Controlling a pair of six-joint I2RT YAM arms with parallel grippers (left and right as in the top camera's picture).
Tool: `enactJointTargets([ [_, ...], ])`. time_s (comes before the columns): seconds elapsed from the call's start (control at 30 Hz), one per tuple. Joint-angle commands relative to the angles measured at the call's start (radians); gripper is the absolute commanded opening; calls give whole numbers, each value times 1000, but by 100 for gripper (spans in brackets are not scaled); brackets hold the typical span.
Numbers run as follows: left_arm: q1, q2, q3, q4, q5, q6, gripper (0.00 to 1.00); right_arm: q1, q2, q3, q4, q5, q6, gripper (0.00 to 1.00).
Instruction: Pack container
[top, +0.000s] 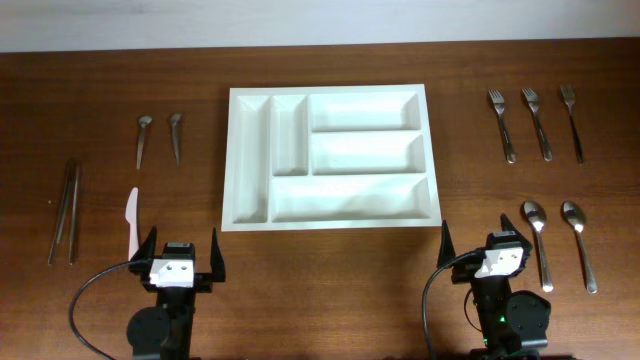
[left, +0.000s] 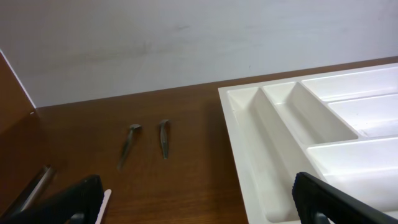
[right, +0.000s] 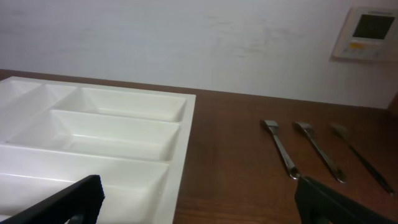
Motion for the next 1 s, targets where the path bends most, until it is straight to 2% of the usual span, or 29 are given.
enactJointTargets([
  [0.0,-4,-8,-10,3,-11,16,99,8,-5,-5,0,-36,-3,99],
  [0.17,-4,-8,-10,3,-11,16,99,8,-3,57,6,-27,-4,99],
  [0.3,-4,-8,-10,3,-11,16,99,6,43,177,-34,135,-3,99],
  [0.4,-4,-8,-10,3,-11,16,99,6,166,312,-77,220,-6,99],
  [0.53,-4,-8,-10,3,-11,16,99,-24,471,594,-164,216,-34,99],
  [0.6,-4,-8,-10,3,-11,16,99,-56,655,796,-305,196,-35,99],
  [0.77,-4,-8,-10,3,-11,16,99,-156,1139,1433,-875,6,-41,99],
  [0.83,-4,-8,-10,4,-11,16,99,-175,1310,1663,-1053,-39,-40,98],
  [0.9,-4,-8,-10,3,-11,16,99,-176,1469,1861,-1188,-19,-42,99],
  [0.97,-4,-8,-10,4,-11,16,99,-177,1566,1967,-1246,-2,-59,99],
])
